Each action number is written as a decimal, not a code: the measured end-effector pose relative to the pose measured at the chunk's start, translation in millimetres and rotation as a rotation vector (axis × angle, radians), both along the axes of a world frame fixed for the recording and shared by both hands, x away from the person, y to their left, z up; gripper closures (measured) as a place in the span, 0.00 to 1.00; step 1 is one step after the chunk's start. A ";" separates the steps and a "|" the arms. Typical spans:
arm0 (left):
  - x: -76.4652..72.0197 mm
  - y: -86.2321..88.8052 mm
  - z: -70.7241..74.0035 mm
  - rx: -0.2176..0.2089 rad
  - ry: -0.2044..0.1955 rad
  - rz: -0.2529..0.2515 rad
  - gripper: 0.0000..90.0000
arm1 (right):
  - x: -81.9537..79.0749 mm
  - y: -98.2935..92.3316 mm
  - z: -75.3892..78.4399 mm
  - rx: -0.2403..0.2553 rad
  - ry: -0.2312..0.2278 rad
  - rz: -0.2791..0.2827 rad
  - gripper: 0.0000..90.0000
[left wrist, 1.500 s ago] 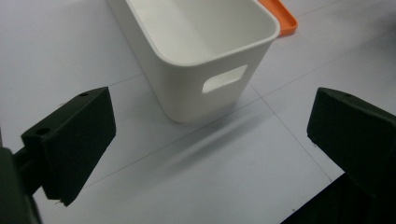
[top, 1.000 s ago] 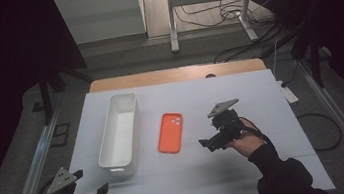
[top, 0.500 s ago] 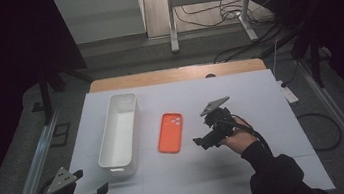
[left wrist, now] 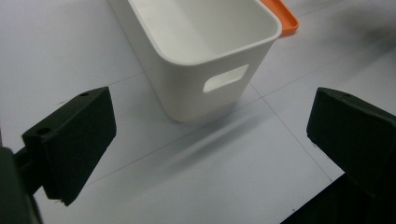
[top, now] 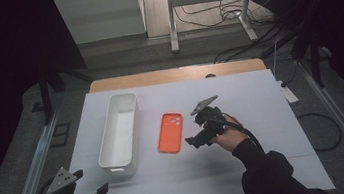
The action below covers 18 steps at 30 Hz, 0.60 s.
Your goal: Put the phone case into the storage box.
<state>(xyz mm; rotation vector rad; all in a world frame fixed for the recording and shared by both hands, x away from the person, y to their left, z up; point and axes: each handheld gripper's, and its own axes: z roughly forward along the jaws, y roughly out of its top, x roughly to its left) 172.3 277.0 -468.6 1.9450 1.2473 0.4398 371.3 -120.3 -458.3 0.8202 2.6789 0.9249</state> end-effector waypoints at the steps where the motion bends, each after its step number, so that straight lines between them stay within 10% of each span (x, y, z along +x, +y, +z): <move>1: 0.0 0.2 0.0 -0.002 -0.001 0.000 0.02 | 0.6 2.1 -1.0 0.002 0.001 0.003 0.00; 18: 0.1 0.3 -0.1 -0.002 0.002 0.004 0.03 | 11.8 31.1 -9.9 -0.025 0.000 0.036 0.00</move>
